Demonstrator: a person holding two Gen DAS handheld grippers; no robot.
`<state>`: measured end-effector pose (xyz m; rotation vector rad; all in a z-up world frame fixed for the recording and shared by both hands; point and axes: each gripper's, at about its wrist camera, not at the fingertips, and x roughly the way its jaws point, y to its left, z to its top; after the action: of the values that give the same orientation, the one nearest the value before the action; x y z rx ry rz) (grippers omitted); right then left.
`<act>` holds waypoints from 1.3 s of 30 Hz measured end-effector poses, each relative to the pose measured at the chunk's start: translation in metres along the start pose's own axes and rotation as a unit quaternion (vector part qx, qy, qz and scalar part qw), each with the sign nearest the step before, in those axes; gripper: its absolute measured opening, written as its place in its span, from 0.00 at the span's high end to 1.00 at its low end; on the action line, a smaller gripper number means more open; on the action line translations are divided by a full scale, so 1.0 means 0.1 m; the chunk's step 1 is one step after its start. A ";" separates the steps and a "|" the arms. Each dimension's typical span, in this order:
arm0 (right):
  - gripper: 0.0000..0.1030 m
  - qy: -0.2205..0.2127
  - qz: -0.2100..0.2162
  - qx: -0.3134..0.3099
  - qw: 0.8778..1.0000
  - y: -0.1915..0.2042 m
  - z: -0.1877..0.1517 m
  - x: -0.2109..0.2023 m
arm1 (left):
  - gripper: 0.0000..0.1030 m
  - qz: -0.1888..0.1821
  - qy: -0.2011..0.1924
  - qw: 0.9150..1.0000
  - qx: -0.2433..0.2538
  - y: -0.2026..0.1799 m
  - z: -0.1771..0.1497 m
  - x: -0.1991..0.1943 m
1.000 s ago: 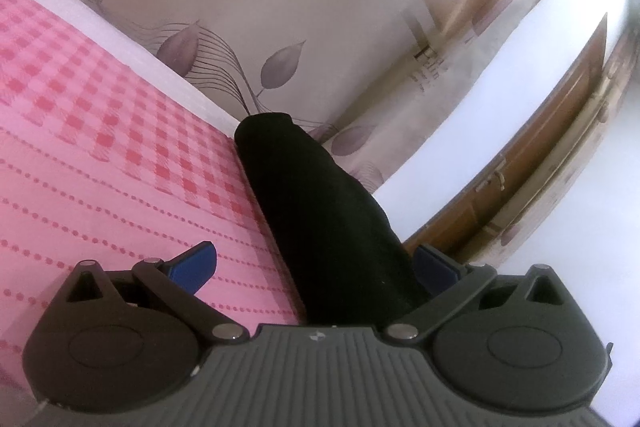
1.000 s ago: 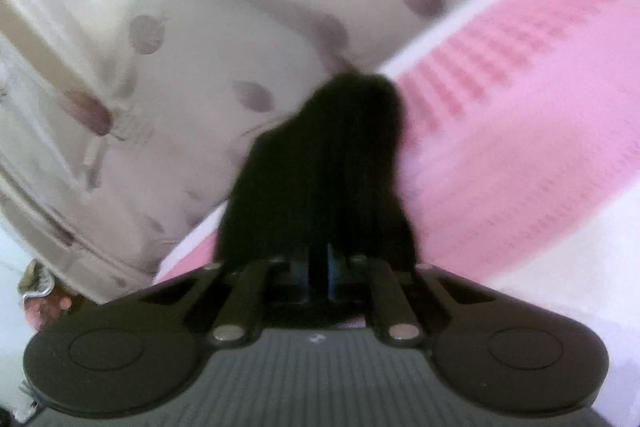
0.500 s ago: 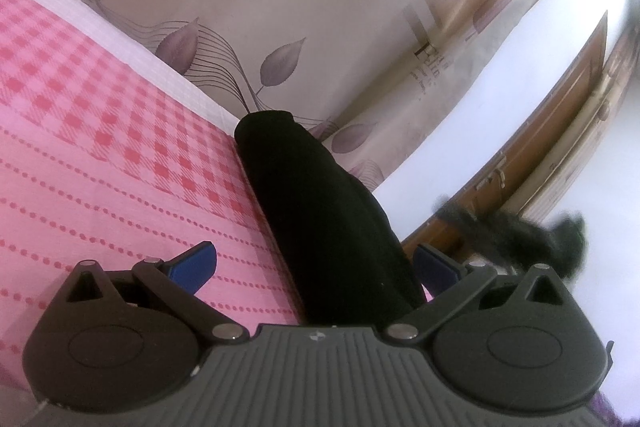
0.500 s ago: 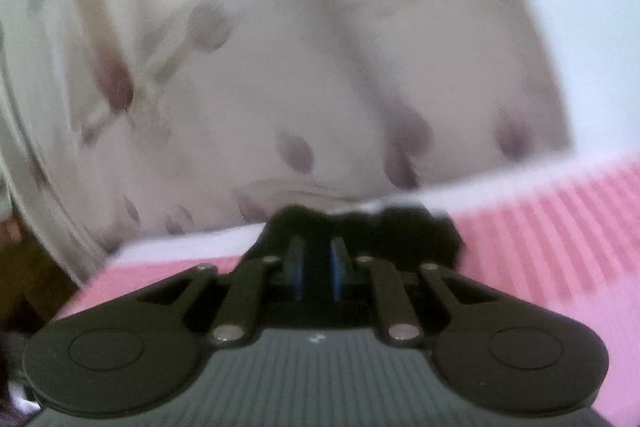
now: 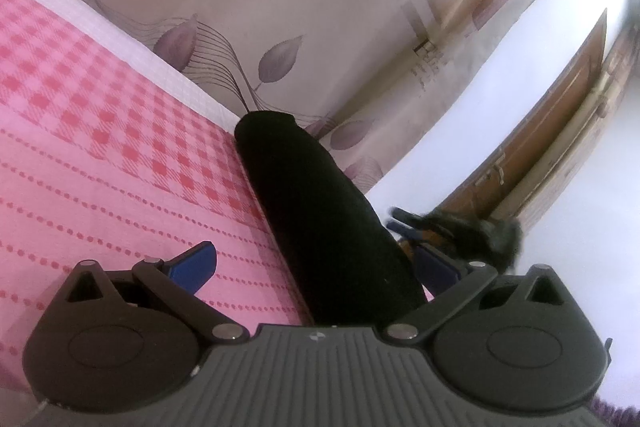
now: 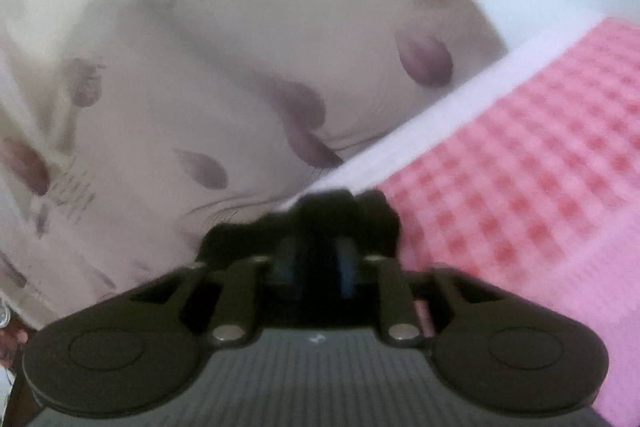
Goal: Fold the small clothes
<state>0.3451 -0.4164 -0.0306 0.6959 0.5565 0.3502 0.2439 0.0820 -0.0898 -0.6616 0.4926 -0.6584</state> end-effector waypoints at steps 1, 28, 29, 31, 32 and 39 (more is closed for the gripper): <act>0.15 0.004 0.000 -0.011 1.000 0.01 -0.10 -0.11 | 0.00 -0.001 0.002 1.000 -0.002 0.00 0.01 0.00; 0.15 0.139 0.050 -0.160 0.976 0.33 -0.42 0.41 | 0.58 0.052 0.147 0.988 0.019 -0.14 0.35 1.44; 0.15 0.138 0.058 -0.151 0.977 0.29 -0.41 0.40 | 0.52 0.052 0.150 0.987 0.022 -0.14 0.35 1.45; 0.15 0.133 0.073 -0.116 0.982 0.18 -0.38 0.37 | 0.41 0.051 0.157 0.986 0.027 -0.17 0.39 1.46; 0.15 0.132 0.079 -0.106 0.982 0.15 -0.37 0.36 | 0.27 0.049 0.159 0.986 0.030 -0.19 0.40 1.46; 0.16 0.128 0.092 -0.072 0.985 0.06 -0.32 0.36 | 0.01 0.089 0.162 0.978 0.095 -0.41 0.42 1.59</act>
<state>0.3539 -0.3782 -0.0597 0.5664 0.7044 0.6519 0.3631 -0.0363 -0.0651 -0.3245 0.7713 -0.6355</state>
